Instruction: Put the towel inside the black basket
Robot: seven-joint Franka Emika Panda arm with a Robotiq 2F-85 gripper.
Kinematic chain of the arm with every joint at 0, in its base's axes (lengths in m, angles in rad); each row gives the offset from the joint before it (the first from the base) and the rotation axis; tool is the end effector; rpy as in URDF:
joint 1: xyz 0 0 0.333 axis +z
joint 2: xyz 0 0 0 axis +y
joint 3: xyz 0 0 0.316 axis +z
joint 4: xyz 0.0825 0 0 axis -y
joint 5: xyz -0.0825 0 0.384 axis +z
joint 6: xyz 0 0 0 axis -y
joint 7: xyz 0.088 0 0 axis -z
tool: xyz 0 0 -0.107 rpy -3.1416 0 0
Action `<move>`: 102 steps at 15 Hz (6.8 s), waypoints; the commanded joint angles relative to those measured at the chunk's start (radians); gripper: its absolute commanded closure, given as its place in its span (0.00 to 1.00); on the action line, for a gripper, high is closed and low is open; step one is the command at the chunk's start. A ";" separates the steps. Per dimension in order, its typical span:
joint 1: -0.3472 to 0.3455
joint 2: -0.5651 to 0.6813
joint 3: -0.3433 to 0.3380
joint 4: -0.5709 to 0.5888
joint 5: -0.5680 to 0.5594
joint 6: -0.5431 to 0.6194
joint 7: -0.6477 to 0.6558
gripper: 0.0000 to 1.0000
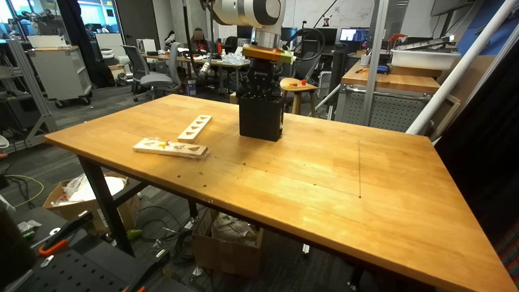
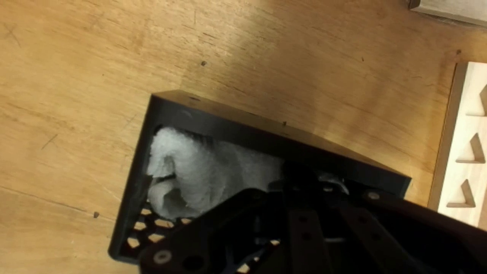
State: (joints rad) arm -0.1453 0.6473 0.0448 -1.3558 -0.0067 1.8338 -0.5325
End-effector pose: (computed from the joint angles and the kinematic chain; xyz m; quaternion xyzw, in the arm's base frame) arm 0.7040 -0.0779 0.3294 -0.9737 -0.2114 0.0767 0.0364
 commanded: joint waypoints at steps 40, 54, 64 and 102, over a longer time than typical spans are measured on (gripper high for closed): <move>-0.047 -0.075 -0.021 -0.069 0.003 0.083 -0.102 1.00; -0.058 -0.039 -0.024 -0.024 -0.011 0.075 -0.143 1.00; -0.057 -0.001 -0.010 -0.029 0.004 0.088 -0.146 1.00; -0.057 -0.129 0.002 -0.172 0.063 0.167 -0.154 1.00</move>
State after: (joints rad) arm -0.1998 0.6151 0.0552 -1.4449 0.0548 1.9624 -0.6875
